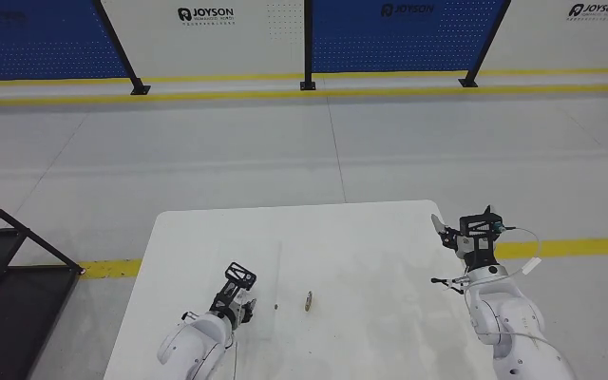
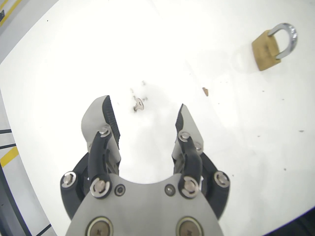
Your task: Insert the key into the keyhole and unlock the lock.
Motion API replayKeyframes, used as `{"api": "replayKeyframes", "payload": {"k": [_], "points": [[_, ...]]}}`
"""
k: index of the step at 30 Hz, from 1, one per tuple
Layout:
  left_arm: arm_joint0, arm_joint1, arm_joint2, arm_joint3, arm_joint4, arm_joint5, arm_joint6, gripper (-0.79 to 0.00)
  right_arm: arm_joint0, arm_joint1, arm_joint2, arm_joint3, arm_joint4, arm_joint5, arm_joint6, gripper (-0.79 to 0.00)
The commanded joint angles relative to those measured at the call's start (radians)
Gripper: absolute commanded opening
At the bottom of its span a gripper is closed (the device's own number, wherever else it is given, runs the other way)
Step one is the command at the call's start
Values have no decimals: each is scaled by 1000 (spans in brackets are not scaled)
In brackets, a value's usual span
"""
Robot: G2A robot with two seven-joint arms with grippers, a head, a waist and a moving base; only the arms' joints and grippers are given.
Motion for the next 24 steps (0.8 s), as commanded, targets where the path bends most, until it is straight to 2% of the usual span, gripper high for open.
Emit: {"api": "replayKeyframes", "payload": {"k": [1,3,11,24], "points": [[-11,-3,16,21,22,19,7,-431,0,0,0,0,0,0,0,0],[-19,-5,24,38,27,29,7,-413,0,0,0,0,0,0,0,0],[-56,-13,55,96,63,61,13,-431,0,0,0,0,0,0,0,0],[-93,-23,72,139,62,71,9,-582,0,0,0,0,0,0,0,0]]}}
